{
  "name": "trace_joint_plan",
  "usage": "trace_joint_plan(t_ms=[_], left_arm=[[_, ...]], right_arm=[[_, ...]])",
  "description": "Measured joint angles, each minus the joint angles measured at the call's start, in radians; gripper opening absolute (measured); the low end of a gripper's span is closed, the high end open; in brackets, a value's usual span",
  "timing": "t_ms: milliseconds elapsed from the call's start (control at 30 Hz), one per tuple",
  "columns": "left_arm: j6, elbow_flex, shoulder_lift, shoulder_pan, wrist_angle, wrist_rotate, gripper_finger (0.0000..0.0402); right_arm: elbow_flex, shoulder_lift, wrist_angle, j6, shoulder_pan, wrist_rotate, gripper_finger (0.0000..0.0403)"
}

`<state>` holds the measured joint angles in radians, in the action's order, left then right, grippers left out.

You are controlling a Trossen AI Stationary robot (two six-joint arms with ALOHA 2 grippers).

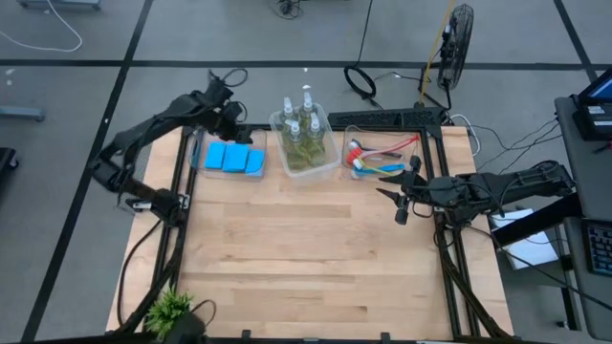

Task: Pick & Place Kitchen Sink Supplies
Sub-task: Return to home position

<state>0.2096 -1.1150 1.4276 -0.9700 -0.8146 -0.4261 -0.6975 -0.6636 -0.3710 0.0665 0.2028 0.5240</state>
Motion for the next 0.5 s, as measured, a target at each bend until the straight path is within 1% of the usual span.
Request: trace_joint_plan(t_ms=[133, 300, 400, 500], left_arm=[[0.064, -0.001, -0.155, 0.047, 0.003, 0.000, 0.0225], [0.126, -0.001, -0.325, 0.143, 0.023, 0.009, 0.0225], [0.161, -0.001, -0.398, 0.224, 0.077, 0.054, 0.0225], [0.168, -0.001, -0.444, 0.326, 0.144, 0.114, 0.0225]], right_arm=[[0.000, 0.000, 0.000, -0.001, 0.000, 0.000, 0.0120], [0.000, 0.000, 0.000, -0.002, 0.000, 0.002, 0.0119], [0.000, 0.000, 0.000, 0.022, 0.000, 0.003, 0.0118], [0.000, 0.000, 0.000, 0.069, 0.000, 0.003, 0.0117]])
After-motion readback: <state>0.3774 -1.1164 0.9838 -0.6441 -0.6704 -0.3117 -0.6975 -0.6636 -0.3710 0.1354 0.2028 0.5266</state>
